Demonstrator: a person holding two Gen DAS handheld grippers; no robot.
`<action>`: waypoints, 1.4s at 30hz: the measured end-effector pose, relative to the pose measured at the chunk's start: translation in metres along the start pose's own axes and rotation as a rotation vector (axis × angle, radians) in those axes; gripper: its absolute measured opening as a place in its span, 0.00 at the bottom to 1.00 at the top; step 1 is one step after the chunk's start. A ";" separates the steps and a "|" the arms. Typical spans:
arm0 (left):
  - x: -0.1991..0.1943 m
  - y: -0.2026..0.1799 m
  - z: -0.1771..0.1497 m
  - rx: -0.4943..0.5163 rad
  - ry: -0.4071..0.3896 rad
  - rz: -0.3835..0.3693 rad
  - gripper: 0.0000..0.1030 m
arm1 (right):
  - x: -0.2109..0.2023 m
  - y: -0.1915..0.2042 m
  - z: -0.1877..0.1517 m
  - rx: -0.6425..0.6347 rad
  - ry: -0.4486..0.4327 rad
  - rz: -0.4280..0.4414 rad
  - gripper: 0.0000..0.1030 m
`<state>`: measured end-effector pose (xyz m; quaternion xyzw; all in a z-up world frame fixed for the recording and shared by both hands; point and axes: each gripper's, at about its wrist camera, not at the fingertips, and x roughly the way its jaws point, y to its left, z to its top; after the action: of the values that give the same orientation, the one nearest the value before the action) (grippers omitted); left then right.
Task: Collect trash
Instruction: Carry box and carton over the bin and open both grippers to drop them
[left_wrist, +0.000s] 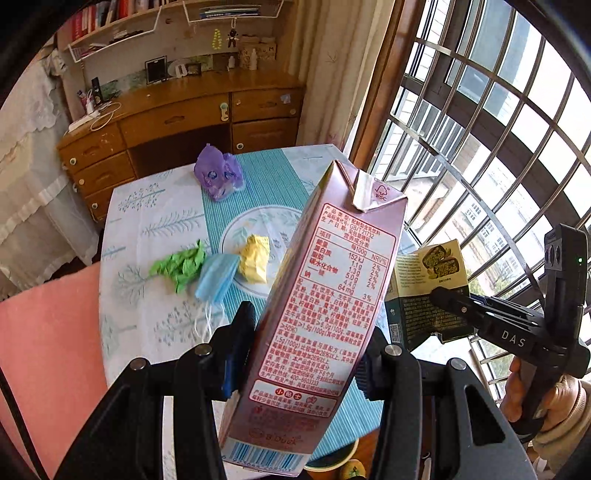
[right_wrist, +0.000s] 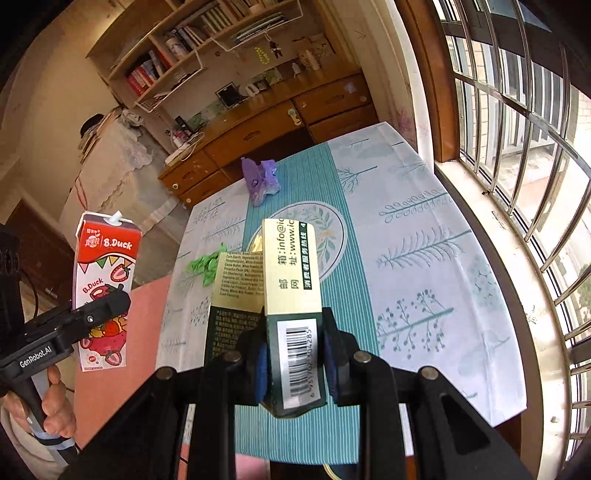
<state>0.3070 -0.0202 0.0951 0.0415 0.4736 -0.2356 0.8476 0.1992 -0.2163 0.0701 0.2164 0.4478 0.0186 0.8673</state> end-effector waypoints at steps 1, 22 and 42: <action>-0.006 -0.007 -0.016 -0.021 0.001 0.005 0.45 | -0.010 -0.002 -0.010 -0.016 0.003 0.009 0.23; -0.003 -0.100 -0.271 -0.225 0.265 0.053 0.45 | -0.028 -0.042 -0.220 -0.165 0.326 0.002 0.23; 0.247 -0.045 -0.442 -0.389 0.560 0.084 0.44 | 0.191 -0.127 -0.378 -0.112 0.577 -0.201 0.24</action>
<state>0.0499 -0.0193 -0.3428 -0.0384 0.7218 -0.0855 0.6857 -0.0037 -0.1522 -0.3178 0.1086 0.6931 0.0178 0.7124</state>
